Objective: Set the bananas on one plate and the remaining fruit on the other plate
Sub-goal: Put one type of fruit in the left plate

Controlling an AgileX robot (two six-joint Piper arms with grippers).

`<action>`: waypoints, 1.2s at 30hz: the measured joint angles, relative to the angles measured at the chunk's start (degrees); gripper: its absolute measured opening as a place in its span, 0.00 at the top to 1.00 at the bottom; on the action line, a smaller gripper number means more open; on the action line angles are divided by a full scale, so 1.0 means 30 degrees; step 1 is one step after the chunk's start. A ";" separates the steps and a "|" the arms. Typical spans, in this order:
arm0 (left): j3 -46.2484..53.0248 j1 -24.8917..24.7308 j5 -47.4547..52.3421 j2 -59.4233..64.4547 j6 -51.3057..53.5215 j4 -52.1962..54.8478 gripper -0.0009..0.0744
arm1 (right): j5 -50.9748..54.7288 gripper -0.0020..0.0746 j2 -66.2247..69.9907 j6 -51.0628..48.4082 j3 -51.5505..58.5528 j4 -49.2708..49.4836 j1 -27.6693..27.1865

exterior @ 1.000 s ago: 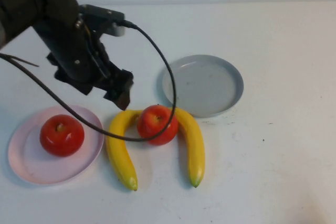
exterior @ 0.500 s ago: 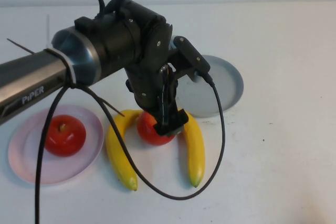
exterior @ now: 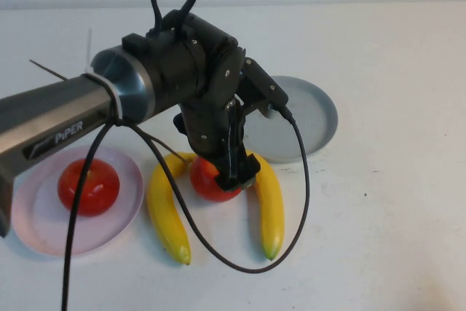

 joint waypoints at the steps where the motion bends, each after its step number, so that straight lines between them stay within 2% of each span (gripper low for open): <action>1: 0.0000 0.0000 -0.0134 0.0158 0.0000 0.0088 0.10 | 0.0000 1.00 0.0000 0.0000 0.0000 0.0000 0.0000; 18: -0.0017 0.0000 -0.0825 0.1077 -0.0110 0.0504 0.10 | 0.0000 1.00 -0.0028 0.0000 0.0000 0.0000 0.0000; 25: -0.0084 0.0000 -0.0549 0.1119 -0.0135 0.0511 0.22 | 0.0000 1.00 -0.0028 0.0000 0.0000 0.0000 0.0000; 32: -0.1939 0.0000 0.2636 0.1276 -0.0702 0.0511 0.22 | 0.0000 1.00 -0.0028 0.0000 0.0000 0.0000 0.0000; 36: -0.3256 0.0000 0.2966 0.0387 -0.1523 0.0829 0.22 | 0.0000 1.00 -0.0028 0.0000 0.0000 0.0000 0.0000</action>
